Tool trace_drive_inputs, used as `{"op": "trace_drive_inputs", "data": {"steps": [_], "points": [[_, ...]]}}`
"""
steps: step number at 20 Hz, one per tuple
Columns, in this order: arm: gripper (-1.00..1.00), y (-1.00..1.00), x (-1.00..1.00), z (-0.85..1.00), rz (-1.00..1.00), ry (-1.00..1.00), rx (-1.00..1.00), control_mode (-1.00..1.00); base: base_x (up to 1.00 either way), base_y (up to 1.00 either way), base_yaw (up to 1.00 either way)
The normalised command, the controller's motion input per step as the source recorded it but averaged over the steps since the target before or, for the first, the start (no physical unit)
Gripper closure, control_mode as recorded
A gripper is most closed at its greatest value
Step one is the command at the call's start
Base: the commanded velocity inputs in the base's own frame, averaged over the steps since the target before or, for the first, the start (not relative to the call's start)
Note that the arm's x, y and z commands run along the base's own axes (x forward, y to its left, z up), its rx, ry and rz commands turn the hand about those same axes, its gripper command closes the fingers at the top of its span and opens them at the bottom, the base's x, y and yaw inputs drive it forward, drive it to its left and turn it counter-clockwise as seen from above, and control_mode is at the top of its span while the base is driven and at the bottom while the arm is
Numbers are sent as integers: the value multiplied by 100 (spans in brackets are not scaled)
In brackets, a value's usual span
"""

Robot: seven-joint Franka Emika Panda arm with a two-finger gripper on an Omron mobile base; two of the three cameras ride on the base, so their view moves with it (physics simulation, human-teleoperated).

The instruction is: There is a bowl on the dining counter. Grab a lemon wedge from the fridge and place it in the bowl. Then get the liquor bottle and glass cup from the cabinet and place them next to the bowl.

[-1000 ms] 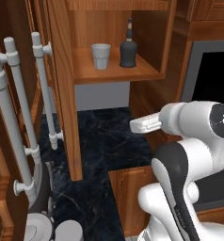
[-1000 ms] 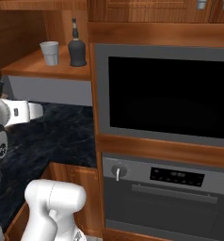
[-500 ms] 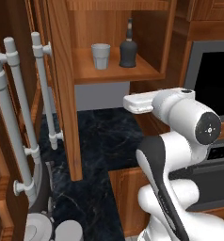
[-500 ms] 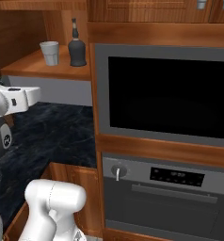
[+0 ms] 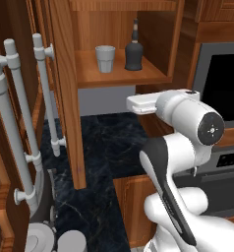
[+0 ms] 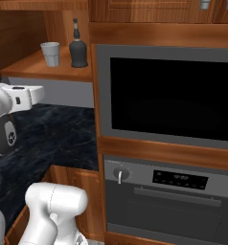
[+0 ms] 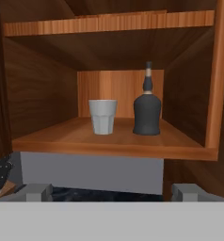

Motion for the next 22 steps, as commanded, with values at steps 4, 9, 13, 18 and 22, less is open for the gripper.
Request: {"op": "trace_drive_inputs", "data": {"steps": [4, 9, 13, 18, 22], "points": [[-100, -11, 30, 37, 0, 0, 5, -100, 0, 0, 0], [-100, -17, 41, 27, 0, 0, 4, -100, 0, 0, 0], [-100, -10, 57, 22, -8, 8, 0, -100, 0, 0, 0], [-100, 0, 55, 37, -7, 2, 0, -100, 0, 0, 0], [-100, 1, 39, 35, -13, 0, 0, -100, 0, 0, 0]]}}
